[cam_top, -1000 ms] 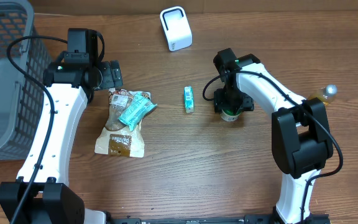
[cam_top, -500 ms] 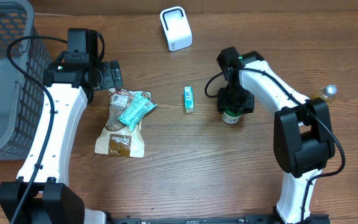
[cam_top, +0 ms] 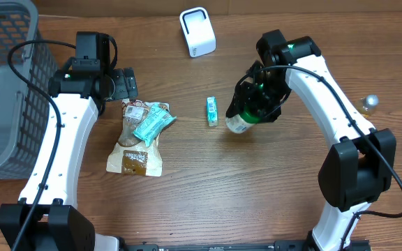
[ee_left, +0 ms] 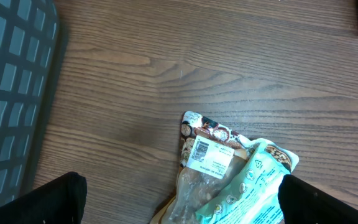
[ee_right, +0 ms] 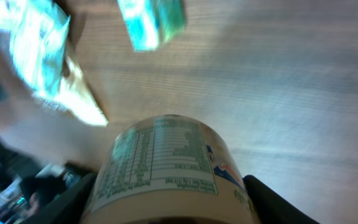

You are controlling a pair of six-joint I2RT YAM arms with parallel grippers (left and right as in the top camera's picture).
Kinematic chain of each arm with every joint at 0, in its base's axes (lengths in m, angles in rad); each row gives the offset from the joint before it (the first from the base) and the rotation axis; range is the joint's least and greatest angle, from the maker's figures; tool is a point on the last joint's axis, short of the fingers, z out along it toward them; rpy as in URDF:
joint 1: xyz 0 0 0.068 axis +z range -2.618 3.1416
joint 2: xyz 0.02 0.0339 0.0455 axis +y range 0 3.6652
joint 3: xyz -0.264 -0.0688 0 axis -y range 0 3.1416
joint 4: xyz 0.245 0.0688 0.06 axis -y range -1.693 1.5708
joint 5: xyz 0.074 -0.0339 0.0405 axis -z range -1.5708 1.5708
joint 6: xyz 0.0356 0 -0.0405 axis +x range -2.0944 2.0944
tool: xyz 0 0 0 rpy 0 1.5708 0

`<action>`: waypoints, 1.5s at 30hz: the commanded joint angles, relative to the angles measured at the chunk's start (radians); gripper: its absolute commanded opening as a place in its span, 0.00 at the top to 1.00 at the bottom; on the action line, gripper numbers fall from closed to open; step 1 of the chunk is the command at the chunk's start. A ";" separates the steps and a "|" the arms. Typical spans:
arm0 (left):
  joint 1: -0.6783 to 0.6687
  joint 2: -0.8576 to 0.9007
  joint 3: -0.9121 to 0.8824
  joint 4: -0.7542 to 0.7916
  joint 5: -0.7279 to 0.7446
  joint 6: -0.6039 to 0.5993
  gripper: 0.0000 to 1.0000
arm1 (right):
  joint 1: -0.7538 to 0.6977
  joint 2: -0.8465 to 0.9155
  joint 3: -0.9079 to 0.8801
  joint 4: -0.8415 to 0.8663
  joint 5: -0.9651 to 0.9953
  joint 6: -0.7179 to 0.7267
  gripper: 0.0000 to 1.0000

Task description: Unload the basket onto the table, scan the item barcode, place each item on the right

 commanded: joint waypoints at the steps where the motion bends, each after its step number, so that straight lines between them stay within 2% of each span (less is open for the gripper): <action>1: 0.005 -0.008 0.007 0.002 -0.013 0.012 0.00 | -0.002 -0.024 0.022 -0.055 -0.143 -0.008 0.49; 10: 0.005 -0.008 0.007 0.002 -0.014 0.012 0.00 | -0.002 -0.024 0.022 -0.170 -0.268 -0.004 0.48; 20: 0.005 -0.008 0.007 0.002 -0.014 0.012 0.00 | -0.002 -0.024 0.022 -0.196 -0.422 0.000 0.49; 30: 0.005 -0.008 0.007 0.002 -0.014 0.012 0.00 | -0.002 -0.024 0.022 -0.179 -0.443 0.026 0.50; 32: 0.005 -0.008 0.007 0.002 -0.014 0.012 0.01 | -0.002 -0.024 0.021 -0.136 -0.422 0.026 0.56; 34: 0.005 -0.008 0.007 0.002 -0.014 0.012 0.01 | -0.002 -0.024 0.021 -0.057 -0.355 0.026 0.68; 39: 0.005 -0.008 0.007 0.002 -0.014 0.012 0.00 | -0.002 -0.024 0.021 0.101 -0.114 0.026 0.68; 45: 0.005 -0.008 0.007 0.002 -0.014 0.012 0.01 | -0.004 -0.024 0.021 0.381 -0.104 0.026 0.67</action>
